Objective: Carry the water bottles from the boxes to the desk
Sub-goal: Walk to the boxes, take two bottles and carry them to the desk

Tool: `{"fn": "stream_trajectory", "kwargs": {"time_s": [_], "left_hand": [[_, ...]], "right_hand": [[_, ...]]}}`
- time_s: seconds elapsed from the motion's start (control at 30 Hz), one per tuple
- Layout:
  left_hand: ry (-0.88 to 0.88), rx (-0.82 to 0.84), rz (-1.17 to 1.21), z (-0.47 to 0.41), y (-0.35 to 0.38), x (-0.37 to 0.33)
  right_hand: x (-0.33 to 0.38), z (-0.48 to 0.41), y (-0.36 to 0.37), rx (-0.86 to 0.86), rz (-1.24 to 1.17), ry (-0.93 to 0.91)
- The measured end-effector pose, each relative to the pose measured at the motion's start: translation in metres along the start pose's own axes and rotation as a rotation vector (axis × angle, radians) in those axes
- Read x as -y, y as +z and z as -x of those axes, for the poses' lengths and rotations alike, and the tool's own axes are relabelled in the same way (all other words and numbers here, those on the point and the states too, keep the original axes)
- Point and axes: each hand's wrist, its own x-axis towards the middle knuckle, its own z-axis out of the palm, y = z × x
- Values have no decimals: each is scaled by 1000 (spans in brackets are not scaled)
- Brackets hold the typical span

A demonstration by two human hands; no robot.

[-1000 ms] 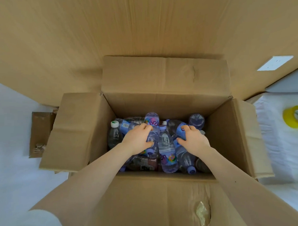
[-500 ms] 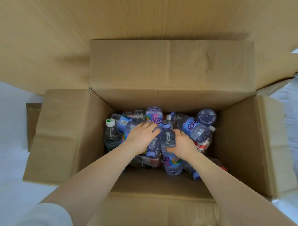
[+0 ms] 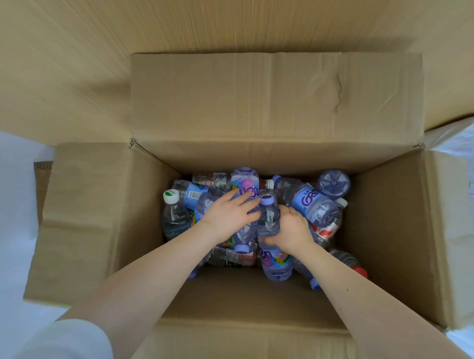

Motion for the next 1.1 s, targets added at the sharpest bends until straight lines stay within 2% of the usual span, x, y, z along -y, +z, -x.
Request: {"fn": "stream_trajectory", "kwargs": {"time_s": [0.07, 0.37, 0.57, 0.83, 0.97, 1.1], "left_hand": [[19, 107, -21, -2, 1, 0], [-28, 143, 73, 9, -16, 0], [-102, 155, 228, 16, -24, 3], [-266, -88, 609, 34, -49, -9], [-327, -294, 897, 47, -56, -23], [-444, -442, 1109, 57, -68, -43]], "right_hand": [[0, 1, -1, -2, -7, 7], [-8, 16, -16, -16, -72, 39], [-11, 37, -32, -50, -180, 9], [-5, 69, -62, -203, -96, -187], [-6, 91, -78, -227, -293, -197], [-12, 114, -96, -243, -308, -264]]}}
